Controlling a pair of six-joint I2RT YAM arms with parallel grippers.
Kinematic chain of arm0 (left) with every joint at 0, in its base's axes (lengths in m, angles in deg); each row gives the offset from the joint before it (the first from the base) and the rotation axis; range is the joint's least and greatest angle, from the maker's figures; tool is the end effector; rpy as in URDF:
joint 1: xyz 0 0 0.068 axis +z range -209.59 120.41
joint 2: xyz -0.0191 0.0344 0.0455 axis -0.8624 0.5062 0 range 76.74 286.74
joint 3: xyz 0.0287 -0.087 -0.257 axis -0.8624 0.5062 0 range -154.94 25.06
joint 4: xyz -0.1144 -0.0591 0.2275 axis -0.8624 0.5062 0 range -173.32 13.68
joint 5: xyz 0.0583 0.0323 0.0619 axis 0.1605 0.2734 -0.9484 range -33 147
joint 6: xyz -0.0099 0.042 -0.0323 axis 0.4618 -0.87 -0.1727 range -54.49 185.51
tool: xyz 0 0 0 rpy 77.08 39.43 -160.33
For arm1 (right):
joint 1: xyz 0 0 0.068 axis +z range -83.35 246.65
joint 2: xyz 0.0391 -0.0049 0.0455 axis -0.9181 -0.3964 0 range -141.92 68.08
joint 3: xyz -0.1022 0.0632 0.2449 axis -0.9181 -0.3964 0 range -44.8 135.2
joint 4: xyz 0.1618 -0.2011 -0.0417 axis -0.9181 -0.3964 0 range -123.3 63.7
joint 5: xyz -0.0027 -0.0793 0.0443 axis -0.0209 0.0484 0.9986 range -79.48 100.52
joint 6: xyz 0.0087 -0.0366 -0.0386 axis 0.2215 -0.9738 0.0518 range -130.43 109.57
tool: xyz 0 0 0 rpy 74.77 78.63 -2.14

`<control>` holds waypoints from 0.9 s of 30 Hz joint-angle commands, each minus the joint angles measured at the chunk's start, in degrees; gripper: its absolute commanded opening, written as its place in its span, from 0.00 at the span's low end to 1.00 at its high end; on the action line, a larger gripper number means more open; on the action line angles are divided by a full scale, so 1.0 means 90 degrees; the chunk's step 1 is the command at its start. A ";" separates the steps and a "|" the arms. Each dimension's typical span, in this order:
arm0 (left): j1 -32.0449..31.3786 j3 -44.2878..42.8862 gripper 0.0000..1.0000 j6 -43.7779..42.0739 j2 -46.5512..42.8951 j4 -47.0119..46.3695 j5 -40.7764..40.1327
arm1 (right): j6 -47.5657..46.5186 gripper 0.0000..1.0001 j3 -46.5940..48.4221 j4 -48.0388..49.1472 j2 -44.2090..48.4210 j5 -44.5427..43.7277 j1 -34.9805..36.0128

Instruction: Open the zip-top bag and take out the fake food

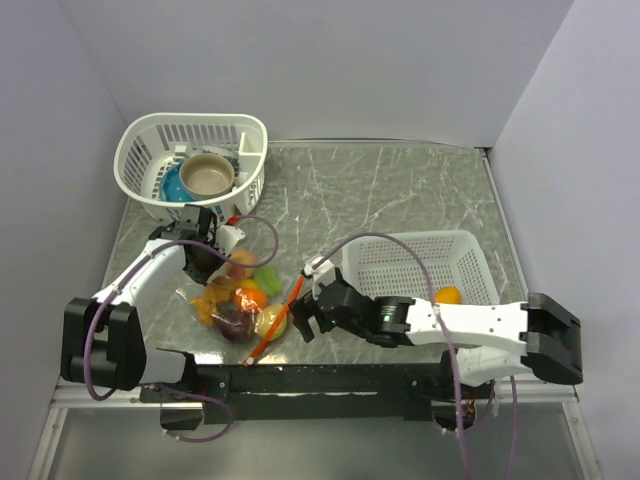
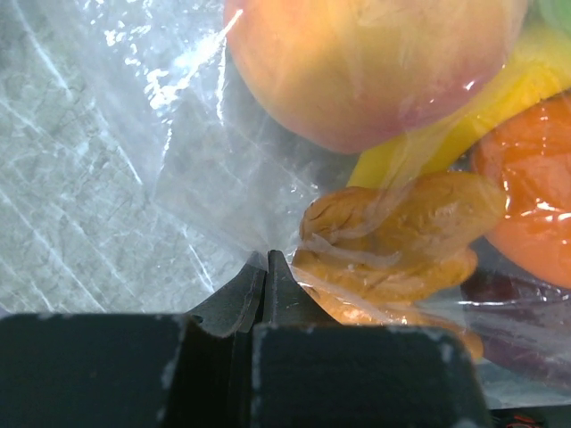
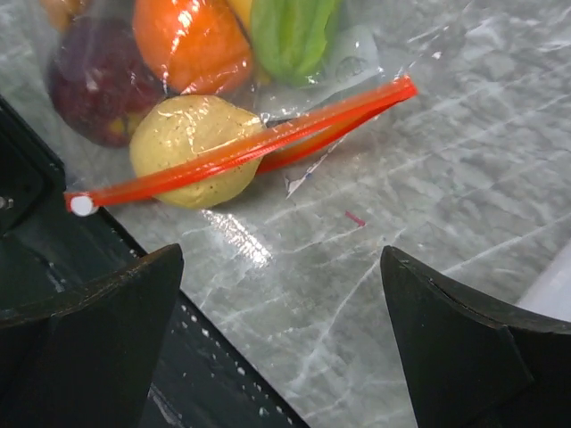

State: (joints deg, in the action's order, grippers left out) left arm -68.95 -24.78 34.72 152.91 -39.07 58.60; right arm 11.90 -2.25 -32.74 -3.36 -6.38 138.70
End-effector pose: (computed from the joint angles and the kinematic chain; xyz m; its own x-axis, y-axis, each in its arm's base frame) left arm 0.2361 -0.0400 0.2117 -0.7115 0.6359 -0.2992 0.6238 0.7675 0.1476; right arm 0.0922 0.2514 0.2355 -0.4829 -0.3111 -0.8186 -0.7066 0.6906 0.1543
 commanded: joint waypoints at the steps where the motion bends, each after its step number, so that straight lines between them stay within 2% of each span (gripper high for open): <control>1: -0.0004 -0.0233 0.01 0.0022 0.0170 -0.0122 0.0036 | 0.0000 1.00 0.0029 0.1232 -0.0616 0.0130 0.0099; 4: -0.0004 -0.0282 0.01 0.0022 0.0180 -0.0141 0.0017 | -0.0331 1.00 0.0028 0.1535 -0.1249 0.0053 0.0265; 7: -0.0004 -0.0311 0.01 0.0042 0.0209 -0.0190 -0.0081 | -0.0819 0.96 -0.0020 0.2139 -0.1621 0.0110 0.0480; 10: -0.0014 -0.0370 0.01 0.0080 0.0288 -0.0171 -0.0091 | -0.1083 1.00 0.0058 0.2442 -0.1963 0.0102 0.0539; 19: -0.0219 -0.0604 0.01 0.0266 0.0376 0.0015 0.0026 | -0.1553 1.00 0.0653 0.2901 -0.3018 0.0033 0.0510; 22: -0.0433 -0.0536 0.01 0.0344 0.0317 0.0005 -0.0032 | -0.1641 1.00 0.0566 0.3505 -0.3010 0.0140 0.0481; 27: -0.0804 -0.0458 0.01 0.0500 0.0249 0.0112 0.0007 | -0.1641 1.00 0.0819 0.3625 -0.3243 0.0033 0.0432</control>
State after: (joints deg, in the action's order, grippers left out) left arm -73.87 -28.17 37.13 156.51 -39.09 57.93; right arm -1.65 1.72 -6.07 -31.21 -4.61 143.23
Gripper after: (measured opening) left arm 0.015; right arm 0.999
